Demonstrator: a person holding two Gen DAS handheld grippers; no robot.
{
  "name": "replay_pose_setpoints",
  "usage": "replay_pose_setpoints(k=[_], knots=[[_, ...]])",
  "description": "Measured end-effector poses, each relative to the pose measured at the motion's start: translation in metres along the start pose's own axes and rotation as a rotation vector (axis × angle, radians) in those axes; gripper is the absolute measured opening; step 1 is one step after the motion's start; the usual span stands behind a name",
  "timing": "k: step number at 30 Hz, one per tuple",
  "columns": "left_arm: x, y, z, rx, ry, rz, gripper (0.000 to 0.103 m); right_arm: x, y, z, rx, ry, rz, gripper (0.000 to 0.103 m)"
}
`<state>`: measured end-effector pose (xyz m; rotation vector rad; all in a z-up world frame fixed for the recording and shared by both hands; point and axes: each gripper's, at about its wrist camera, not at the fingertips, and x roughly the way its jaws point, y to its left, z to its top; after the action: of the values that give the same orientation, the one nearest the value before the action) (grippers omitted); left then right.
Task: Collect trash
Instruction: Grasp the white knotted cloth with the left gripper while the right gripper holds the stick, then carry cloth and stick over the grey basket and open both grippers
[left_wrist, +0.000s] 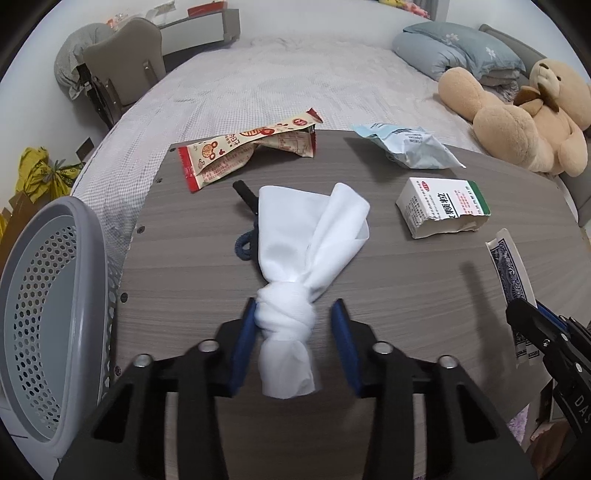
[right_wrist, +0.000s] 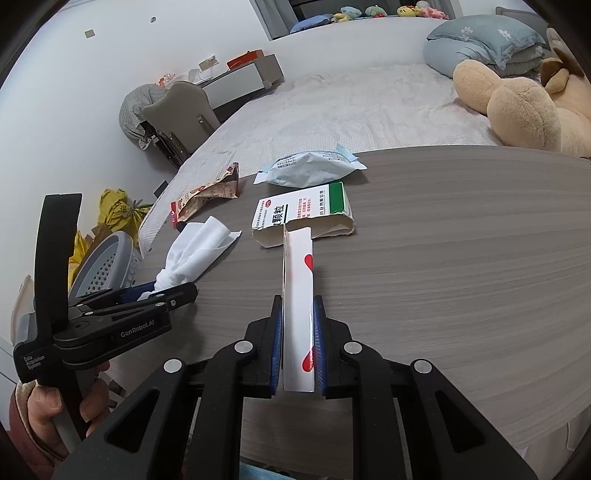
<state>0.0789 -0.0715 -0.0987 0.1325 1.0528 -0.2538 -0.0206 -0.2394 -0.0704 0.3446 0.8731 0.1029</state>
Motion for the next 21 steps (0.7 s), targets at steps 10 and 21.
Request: replay_pose_setpoints(k=[10,21], knots=[[-0.025,0.008,-0.01,-0.003,-0.018,-0.02,0.029,-0.008,-0.001,0.0,0.012,-0.025,0.012,0.015],[-0.085,0.03,-0.014,-0.034,-0.17,0.003,0.029,-0.029,0.022,0.007,-0.036,-0.066,0.016,0.015]])
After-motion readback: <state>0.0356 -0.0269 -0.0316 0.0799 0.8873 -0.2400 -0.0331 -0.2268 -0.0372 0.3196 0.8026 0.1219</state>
